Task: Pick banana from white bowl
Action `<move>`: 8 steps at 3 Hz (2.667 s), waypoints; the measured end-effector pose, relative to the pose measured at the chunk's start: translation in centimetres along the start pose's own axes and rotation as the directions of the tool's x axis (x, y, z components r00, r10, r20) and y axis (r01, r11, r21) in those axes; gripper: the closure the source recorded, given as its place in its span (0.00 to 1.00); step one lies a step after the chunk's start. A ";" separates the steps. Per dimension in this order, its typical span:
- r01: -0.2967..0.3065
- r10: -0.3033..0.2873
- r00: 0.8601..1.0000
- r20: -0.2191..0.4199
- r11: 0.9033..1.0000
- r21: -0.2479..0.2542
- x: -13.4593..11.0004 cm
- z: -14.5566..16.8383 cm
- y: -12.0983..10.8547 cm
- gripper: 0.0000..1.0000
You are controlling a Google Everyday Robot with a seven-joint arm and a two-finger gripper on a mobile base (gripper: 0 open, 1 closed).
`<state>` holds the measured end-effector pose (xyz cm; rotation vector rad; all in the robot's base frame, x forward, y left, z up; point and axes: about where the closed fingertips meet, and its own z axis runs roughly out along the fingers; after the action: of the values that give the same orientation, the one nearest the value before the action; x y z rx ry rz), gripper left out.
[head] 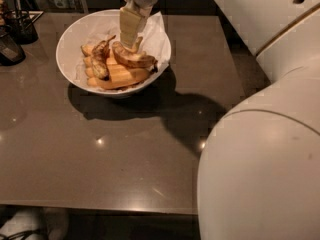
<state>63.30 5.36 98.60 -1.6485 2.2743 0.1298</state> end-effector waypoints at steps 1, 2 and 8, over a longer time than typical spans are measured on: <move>0.006 -0.006 1.000 0.000 1.000 -0.027 -0.3 0.9 0.4 0.46; 0.008 -0.008 1.000 -0.001 0.999 -0.054 -0.2 1.6 0.7 0.45; 0.043 -0.045 0.999 -0.018 0.992 -0.119 1.1 4.1 0.2 0.63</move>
Offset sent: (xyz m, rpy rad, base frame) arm -0.0229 -0.0050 -0.0255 -0.0337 0.1424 0.0406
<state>63.65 5.51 94.33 -1.7653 2.2836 0.2424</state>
